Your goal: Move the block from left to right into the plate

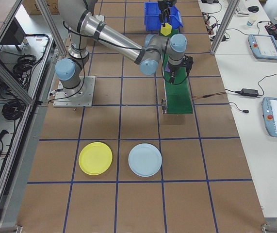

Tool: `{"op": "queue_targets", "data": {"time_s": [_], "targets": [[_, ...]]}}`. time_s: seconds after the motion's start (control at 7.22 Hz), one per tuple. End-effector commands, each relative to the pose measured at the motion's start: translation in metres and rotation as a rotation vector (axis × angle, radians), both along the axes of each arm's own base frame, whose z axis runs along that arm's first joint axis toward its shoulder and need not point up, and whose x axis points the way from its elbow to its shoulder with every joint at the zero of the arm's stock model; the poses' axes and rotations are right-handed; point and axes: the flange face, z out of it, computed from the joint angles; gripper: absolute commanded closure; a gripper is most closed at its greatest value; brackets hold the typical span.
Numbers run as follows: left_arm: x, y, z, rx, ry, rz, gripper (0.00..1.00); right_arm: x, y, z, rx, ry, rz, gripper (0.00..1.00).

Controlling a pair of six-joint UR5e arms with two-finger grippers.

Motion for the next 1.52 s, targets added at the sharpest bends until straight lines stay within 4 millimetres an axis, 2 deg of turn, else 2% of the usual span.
{"op": "queue_targets", "data": {"time_s": [0.0, 0.14, 0.28, 0.55, 0.69, 0.83, 0.97, 1.11, 1.25, 1.38], "targets": [[0.006, 0.004, 0.044, -0.08, -0.05, 0.019, 0.0, 0.039, -0.012, 0.001, 0.015, 0.056, -0.005, 0.0], [0.017, 0.018, 0.074, -0.093, -0.122, 0.049, 0.0, 0.06, -0.017, -0.004, 0.035, 0.066, -0.039, 0.0], [0.026, 0.04, 0.098, -0.011, -0.182, 0.068, 0.0, 0.067, -0.02, -0.016, 0.055, 0.062, -0.04, 0.0], [0.035, 0.088, 0.148, 0.056, -0.249, 0.082, 0.0, 0.067, -0.024, -0.028, 0.069, 0.072, -0.04, 0.0], [0.047, 0.11, 0.175, 0.063, -0.289, 0.107, 0.0, 0.065, -0.026, -0.03, 0.056, 0.09, -0.042, 0.01], [0.059, 0.117, 0.183, 0.091, -0.292, 0.135, 0.0, 0.065, -0.027, -0.032, 0.059, 0.087, -0.049, 0.03], [0.065, 0.121, 0.183, 0.13, -0.293, 0.145, 0.0, 0.065, -0.027, -0.038, 0.068, 0.086, -0.049, 0.06], [0.078, 0.12, 0.183, 0.149, -0.291, 0.173, 0.0, 0.063, -0.028, -0.042, 0.073, 0.09, -0.043, 0.22], [0.1, 0.124, 0.175, 0.238, -0.268, 0.245, 0.0, 0.057, -0.026, -0.047, 0.09, 0.153, -0.04, 0.4], [0.109, 0.128, 0.175, 0.274, -0.262, 0.274, 0.0, 0.054, -0.024, -0.047, 0.098, 0.187, -0.043, 0.54]]}}
